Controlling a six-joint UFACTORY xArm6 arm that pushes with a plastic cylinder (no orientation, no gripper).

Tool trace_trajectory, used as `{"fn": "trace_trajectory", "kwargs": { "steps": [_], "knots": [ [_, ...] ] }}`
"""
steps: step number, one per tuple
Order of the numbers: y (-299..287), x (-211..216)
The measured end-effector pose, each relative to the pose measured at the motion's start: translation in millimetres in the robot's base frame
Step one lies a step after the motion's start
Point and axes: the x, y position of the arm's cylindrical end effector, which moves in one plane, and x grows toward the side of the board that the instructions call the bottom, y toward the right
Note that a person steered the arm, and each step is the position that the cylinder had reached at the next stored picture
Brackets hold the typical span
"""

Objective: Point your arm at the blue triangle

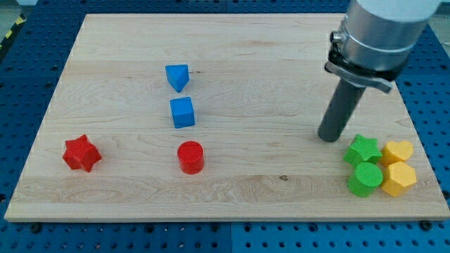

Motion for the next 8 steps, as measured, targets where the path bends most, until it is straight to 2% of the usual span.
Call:
{"fn": "trace_trajectory", "kwargs": {
  "steps": [1, 3, 4, 7, 8],
  "knots": [
    [4.9, -21.8],
    [2.0, -22.3],
    [-30.7, -30.9],
    [-102.7, -124.4],
    [-162.8, -145.2]
  ]
}}
